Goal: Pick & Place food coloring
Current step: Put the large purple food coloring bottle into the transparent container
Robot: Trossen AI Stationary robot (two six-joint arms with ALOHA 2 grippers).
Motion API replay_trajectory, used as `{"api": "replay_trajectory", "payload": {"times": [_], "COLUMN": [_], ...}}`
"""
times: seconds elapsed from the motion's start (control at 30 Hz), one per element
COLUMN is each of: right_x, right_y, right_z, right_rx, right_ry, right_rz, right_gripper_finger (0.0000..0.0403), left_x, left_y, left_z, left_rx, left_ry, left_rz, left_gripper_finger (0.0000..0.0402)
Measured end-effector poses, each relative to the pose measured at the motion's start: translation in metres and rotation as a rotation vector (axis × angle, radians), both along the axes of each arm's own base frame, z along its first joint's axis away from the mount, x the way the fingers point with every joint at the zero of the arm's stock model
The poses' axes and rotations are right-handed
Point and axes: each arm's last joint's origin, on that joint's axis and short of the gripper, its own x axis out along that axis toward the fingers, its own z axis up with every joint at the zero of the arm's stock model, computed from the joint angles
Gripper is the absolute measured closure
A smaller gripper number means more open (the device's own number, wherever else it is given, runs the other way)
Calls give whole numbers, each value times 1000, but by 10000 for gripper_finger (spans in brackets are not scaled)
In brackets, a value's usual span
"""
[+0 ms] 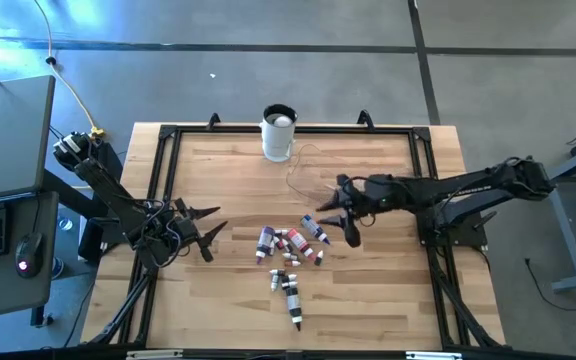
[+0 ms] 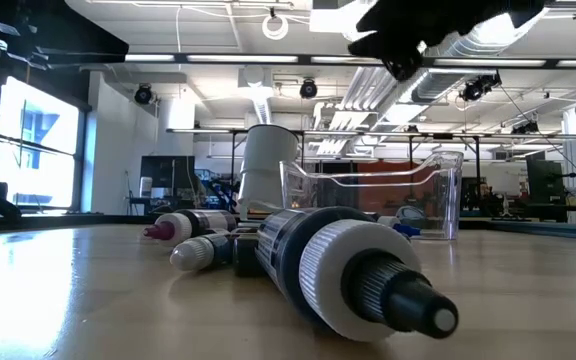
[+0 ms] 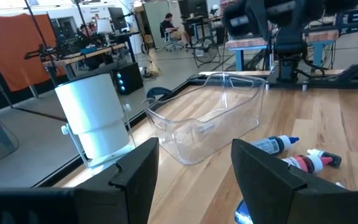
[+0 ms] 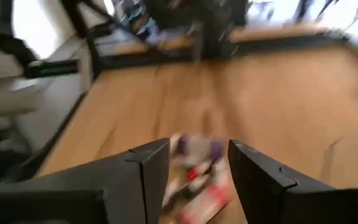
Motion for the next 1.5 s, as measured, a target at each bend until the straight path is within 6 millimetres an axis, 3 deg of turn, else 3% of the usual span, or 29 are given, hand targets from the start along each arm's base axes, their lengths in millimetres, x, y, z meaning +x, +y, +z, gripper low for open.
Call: {"api": "replay_trajectory", "payload": {"times": [0.17, 0.33, 0.57, 0.73, 0.9, 1.1, 1.33, 1.5], "right_x": [4, 21, 44, 53, 68, 66, 54, 53], "right_y": [3, 5, 9, 9, 9, 16, 22, 21], "right_z": [-34, -73, -84, -70, -34, 3, 7, 6], "right_rx": [190, 242, 321, 302, 216, 162, -10, -98], "right_ry": [176, 340, 434, 460, 432, 593, 723, 716], "right_rz": [5, -3, 56, 37, 81, 25, -78, -63], "right_gripper_finger": [245, 245, 245, 245, 245, 245, 245, 245], "left_x": [0, 0, 0, 0, 0, -1, 0, 6], "left_y": [0, 0, 0, 0, 0, 1, 0, 1], "left_z": [0, 0, 0, 0, 0, 2, 2, 2], "left_rx": [0, 2, 2, 1, 1, -5, -14, -196], "left_ry": [0, -1, -1, -1, -2, -24, -25, -84], "left_rz": [0, 6, 6, 6, 6, 50, 32, -74], "left_gripper_finger": [202, 202, 202, 202, 202, 202, 202, 202]}}
